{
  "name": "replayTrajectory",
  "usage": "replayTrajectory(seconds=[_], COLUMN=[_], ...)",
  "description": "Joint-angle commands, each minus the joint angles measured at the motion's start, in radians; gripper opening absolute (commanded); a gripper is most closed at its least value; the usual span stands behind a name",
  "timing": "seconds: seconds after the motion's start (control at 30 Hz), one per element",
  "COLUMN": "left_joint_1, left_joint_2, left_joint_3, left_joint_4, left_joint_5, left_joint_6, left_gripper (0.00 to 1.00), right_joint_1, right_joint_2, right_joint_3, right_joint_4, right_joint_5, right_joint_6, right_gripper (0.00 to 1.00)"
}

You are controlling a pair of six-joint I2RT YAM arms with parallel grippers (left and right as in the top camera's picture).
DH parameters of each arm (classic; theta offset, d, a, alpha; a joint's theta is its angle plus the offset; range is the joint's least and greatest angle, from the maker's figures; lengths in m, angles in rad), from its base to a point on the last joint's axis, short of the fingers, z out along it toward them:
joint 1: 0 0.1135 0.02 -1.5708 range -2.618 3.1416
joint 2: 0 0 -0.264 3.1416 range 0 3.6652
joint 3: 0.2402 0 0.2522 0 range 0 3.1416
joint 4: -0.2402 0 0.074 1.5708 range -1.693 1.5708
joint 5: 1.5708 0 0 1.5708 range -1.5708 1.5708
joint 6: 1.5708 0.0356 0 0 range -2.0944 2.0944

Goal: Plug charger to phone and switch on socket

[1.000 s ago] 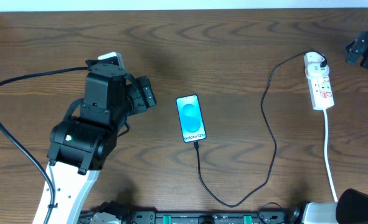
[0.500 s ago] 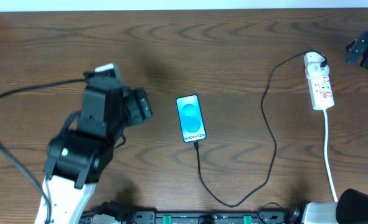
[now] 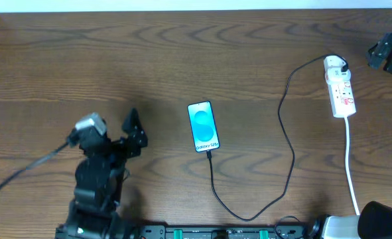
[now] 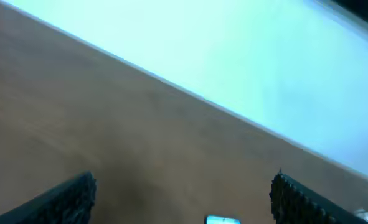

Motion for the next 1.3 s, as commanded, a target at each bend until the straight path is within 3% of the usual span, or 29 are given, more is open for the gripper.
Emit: replayTrajectory(seconds=[0.0, 0.27, 0.53, 0.73, 0.83, 1.27], left_joint_1=[0.039, 0.136, 0.176, 0.196, 0.214, 0.216], left_joint_2=[-0.111, -0.322, -0.415, -0.436, -0.436, -0.433], left_joint_3=[-0.146, -0.460, -0.473, -0.473, -0.473, -0.473], left_joint_4=[0.151, 0.458, 0.268, 0.093, 0.077, 0.080], left_joint_5=[-0.009, -0.006, -0.002, 0.093, 0.182, 0.178], left_joint_6=[0.007, 0.007, 0.113, 0.293, 0.405, 0.403], left_gripper=[0.89, 0.89, 0.89, 0.89, 0.89, 0.89], right_joint_1=[0.010, 0.010, 0.010, 0.010, 0.010, 0.010], right_joint_2=[-0.006, -0.006, -0.006, -0.006, -0.006, -0.006], right_joint_3=[0.008, 0.008, 0.008, 0.008, 0.008, 0.008], right_joint_4=[-0.001, -0.001, -0.001, -0.001, -0.001, -0.001], right_joint_5=[-0.006, -0.006, -0.006, -0.006, -0.006, -0.006], right_joint_6=[0.008, 0.008, 0.009, 0.008, 0.009, 0.008], right_gripper=[0.99, 0.99, 0.99, 0.99, 0.99, 0.99])
